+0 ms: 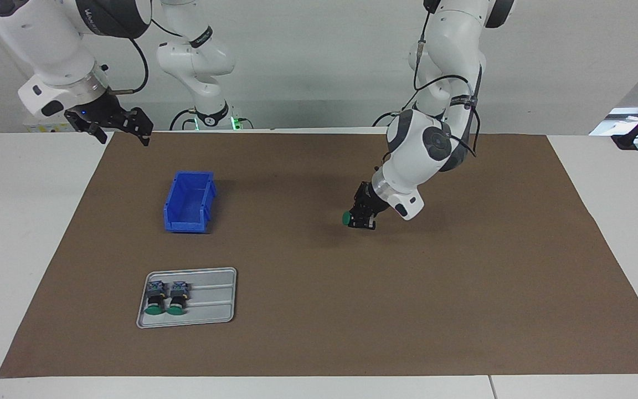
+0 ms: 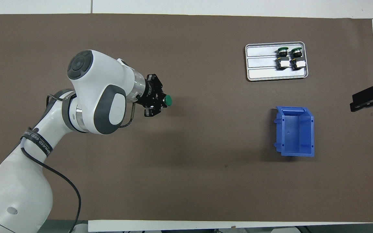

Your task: Place and press button with both arms

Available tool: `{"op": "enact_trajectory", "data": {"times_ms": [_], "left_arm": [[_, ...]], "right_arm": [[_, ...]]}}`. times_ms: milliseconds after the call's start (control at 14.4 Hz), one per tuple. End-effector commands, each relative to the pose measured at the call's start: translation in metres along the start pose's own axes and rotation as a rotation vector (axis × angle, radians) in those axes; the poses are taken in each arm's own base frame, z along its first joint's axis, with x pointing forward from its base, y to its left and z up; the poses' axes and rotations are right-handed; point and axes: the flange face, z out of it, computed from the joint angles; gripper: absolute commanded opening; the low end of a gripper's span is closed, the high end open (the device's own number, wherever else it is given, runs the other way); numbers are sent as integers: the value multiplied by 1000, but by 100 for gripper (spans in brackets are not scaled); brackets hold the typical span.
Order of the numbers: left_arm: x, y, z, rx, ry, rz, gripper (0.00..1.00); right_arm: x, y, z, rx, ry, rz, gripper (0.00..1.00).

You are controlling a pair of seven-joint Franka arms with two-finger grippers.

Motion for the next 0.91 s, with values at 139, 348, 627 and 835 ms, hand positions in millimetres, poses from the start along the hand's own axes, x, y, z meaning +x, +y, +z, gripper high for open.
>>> {"op": "enact_trajectory", "data": {"times_ms": [139,348,627,835], "left_arm": [[35,-8,-9,-85,-189,-49,2],[59,-7,-4,-105,-290,-24,3],[82,-13,3,-117,-430,45,2],[92,-17,20,-142,-540,25,2]], "right_arm": [[-4,2,2,2,8,-12,99],[-4,2,2,2,8,-12,99],[-4,2,2,2,8,-14,99],[-4,2,2,2,8,-14,99]]}}
